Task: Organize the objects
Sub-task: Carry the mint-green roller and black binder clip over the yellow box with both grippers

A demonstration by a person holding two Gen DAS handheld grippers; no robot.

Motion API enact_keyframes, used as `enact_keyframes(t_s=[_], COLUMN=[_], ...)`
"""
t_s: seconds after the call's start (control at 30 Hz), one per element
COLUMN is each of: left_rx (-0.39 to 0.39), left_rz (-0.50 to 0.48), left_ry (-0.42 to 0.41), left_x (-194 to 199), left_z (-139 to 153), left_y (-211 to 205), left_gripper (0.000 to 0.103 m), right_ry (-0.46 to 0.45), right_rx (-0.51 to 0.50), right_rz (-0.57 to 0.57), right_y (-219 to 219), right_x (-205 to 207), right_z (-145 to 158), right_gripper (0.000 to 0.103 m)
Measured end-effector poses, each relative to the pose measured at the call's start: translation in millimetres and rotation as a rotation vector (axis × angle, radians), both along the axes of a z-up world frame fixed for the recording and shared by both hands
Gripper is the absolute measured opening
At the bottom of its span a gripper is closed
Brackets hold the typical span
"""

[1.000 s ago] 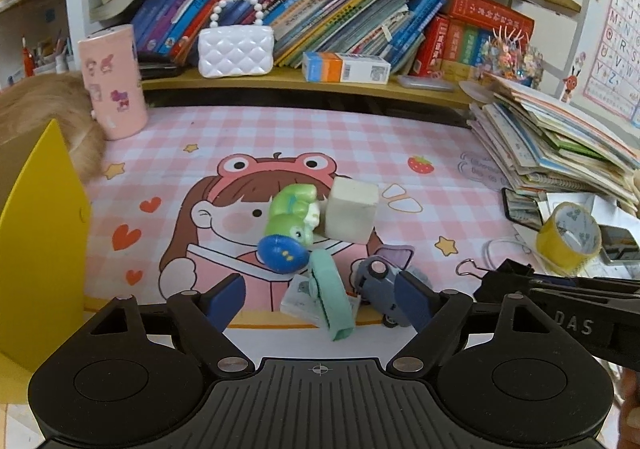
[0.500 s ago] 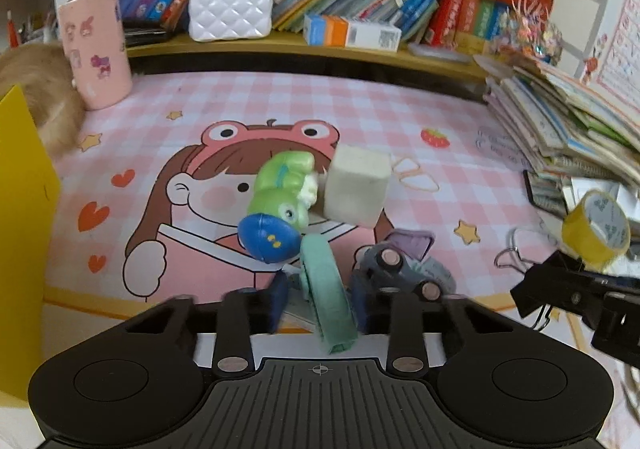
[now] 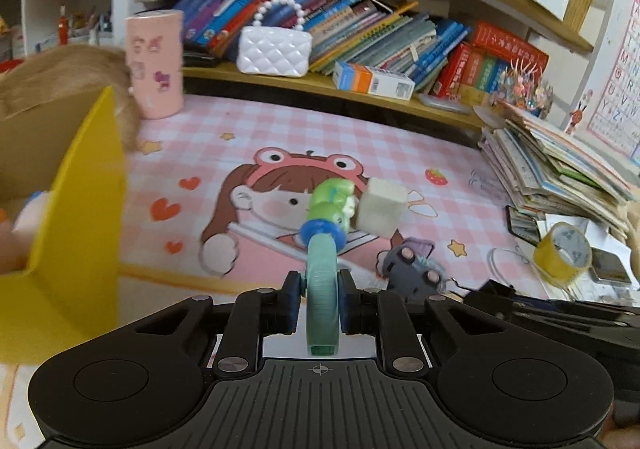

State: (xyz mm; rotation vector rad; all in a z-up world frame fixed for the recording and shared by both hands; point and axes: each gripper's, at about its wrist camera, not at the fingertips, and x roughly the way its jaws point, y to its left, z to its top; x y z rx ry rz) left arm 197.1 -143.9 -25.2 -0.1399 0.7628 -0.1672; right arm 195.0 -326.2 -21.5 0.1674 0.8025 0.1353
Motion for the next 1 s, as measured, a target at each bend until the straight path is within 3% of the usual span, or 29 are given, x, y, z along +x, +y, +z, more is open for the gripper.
enact_keyframes(t_s=[0.23,0.7,1.0], left_rx=[-0.01,-0.021,0.002], left_rz=[0.019,0.15,0.166], left_ry=[0.003,0.024,0.014], left_x=[-44.2,-127.7,-167.8], left_z=[2.7,5.6,11.4], left_y=[34.6,130.6,172.6], left_gripper=[0.017,0.017,0.017], right_ry=[-0.002,0.0,-0.002], right_rx=[-0.006,-0.027,-0.004], right_rz=[0.049,0.211,0.247], right_y=[37.7,139.5,187.7], right_x=[-28.7,-96.2,-130.7], right_z=[4.6,10.0,11.4], right_gripper=[0.023,0.023,0.023])
